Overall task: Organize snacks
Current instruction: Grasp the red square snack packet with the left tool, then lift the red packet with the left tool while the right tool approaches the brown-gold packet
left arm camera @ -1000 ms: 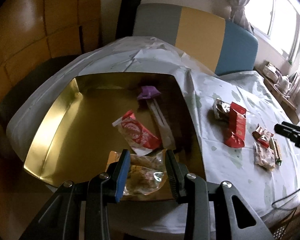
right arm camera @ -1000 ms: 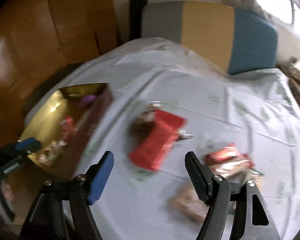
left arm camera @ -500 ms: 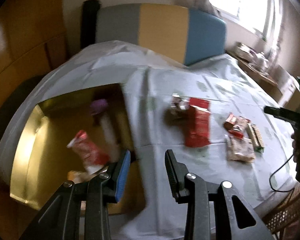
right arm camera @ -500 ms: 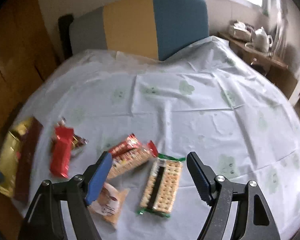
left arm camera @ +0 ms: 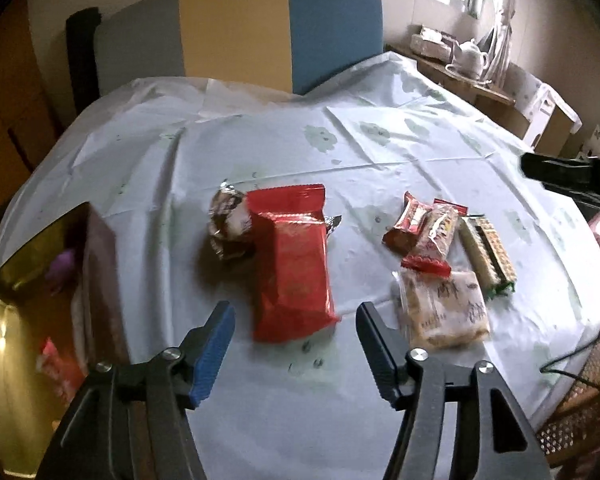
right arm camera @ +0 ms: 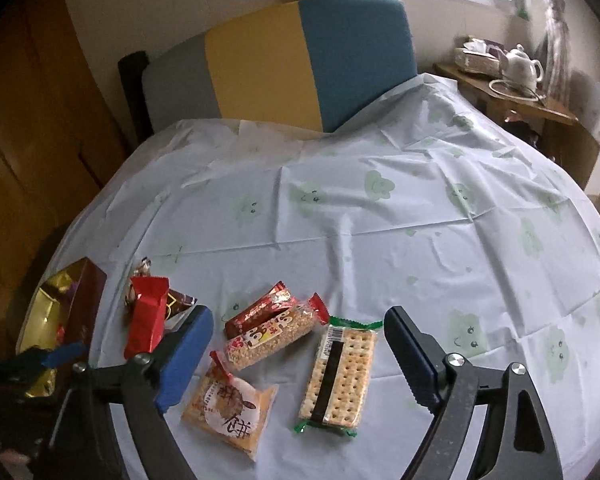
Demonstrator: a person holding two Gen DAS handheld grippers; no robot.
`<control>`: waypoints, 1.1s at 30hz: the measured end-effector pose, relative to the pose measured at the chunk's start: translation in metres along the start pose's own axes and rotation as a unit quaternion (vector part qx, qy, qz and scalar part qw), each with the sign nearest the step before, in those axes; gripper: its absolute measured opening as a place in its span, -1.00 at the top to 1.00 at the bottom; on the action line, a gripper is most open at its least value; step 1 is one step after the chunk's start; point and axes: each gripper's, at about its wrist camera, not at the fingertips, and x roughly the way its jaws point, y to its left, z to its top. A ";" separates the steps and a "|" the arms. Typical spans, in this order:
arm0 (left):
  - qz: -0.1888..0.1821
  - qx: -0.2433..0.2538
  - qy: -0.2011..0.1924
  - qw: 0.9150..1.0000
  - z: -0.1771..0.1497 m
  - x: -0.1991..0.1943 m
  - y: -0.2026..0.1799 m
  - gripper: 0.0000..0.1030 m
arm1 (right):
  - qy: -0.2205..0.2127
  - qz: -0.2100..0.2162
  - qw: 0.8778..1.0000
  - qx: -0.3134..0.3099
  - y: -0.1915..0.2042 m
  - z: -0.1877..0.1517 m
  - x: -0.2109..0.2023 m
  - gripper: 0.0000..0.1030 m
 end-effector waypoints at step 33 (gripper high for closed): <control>-0.035 0.011 -0.006 0.999 -0.067 -0.018 -0.007 0.22 | -0.008 -0.018 0.999 0.029 -0.014 0.003 -0.001 -0.74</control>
